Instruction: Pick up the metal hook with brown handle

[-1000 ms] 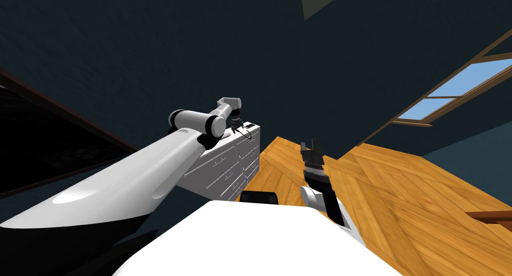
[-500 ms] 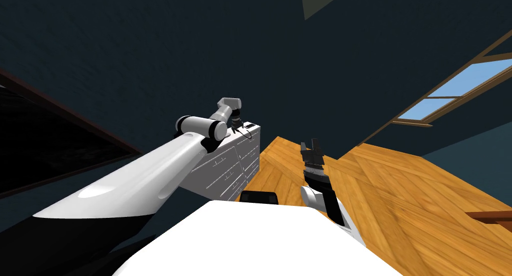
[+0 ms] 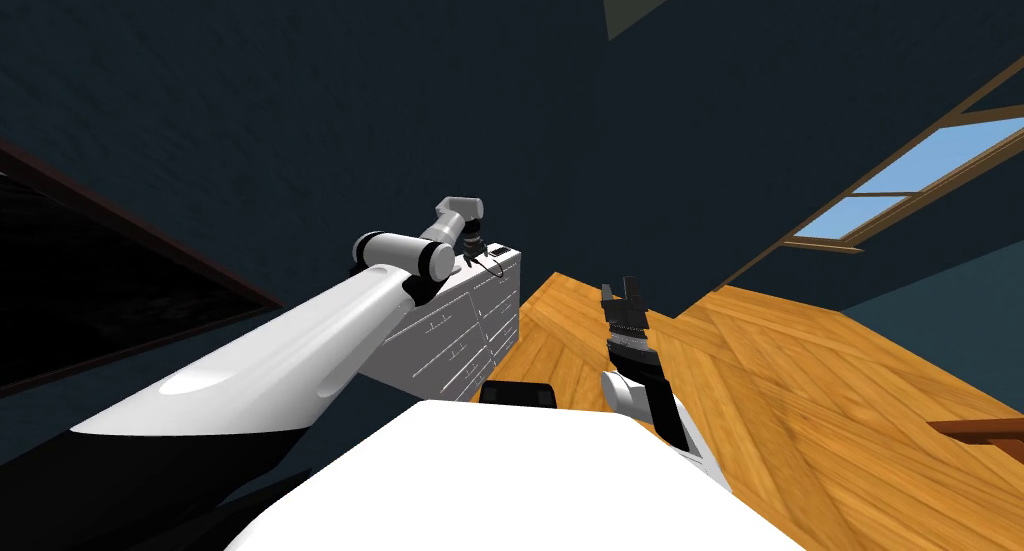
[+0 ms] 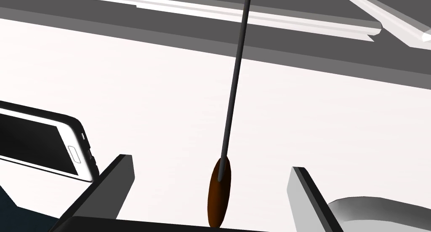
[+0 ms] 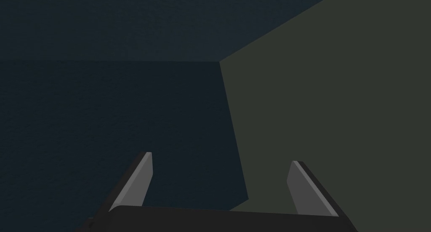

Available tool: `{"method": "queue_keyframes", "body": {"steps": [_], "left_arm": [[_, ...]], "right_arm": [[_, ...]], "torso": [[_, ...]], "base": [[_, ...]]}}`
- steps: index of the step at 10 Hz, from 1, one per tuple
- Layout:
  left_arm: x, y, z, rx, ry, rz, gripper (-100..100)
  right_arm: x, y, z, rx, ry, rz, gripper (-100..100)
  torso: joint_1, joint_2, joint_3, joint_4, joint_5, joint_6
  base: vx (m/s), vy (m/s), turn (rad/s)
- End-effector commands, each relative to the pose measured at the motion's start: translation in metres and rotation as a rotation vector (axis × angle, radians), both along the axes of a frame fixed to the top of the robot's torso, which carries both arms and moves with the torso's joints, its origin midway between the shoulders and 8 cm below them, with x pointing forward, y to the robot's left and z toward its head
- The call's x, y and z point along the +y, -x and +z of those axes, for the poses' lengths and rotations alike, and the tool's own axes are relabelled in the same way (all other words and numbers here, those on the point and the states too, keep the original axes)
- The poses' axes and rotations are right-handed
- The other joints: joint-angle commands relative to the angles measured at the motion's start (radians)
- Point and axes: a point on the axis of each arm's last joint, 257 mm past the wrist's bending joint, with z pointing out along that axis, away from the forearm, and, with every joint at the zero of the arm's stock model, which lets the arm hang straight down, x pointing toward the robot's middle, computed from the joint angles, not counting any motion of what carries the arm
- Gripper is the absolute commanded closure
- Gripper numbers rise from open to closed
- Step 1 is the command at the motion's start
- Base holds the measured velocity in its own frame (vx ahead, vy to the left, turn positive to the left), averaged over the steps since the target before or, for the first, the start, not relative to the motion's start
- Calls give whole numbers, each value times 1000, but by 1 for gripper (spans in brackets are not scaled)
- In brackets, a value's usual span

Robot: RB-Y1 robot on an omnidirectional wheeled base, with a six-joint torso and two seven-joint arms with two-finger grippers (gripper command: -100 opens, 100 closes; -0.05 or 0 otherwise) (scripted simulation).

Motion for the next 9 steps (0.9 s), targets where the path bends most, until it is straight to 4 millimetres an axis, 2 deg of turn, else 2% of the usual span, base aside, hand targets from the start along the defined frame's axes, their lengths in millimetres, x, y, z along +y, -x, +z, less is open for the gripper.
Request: {"method": "queue_keyframes", "body": {"steps": [1,2,3,7,8,9], "left_arm": [[0,0,-2,3,0,1,-100],[0,0,-1,2,0,1,-100],[0,0,-1,2,0,1,100],[0,0,-1,2,0,0,100],[0,0,-1,2,0,0,0],[0,3,10,3,0,-2,100]], "right_arm": [[0,0,0,0,0,0,0],[0,0,0,0,0,0,0],[0,0,0,0,0,0,0],[0,0,0,0,0,0,0],[0,0,0,0,0,0,0],[0,0,0,0,0,0,0]], "torso": [[0,0,0,0,0,0],[0,0,0,0,0,0],[0,0,0,0,0,0],[0,-1,-1,0,0,0],[0,-1,-1,0,0,0],[0,-1,-1,0,0,0]], "base": [[0,0,0],[0,0,0],[0,0,0],[0,0,0],[0,0,0],[-1,-9,18]]}}
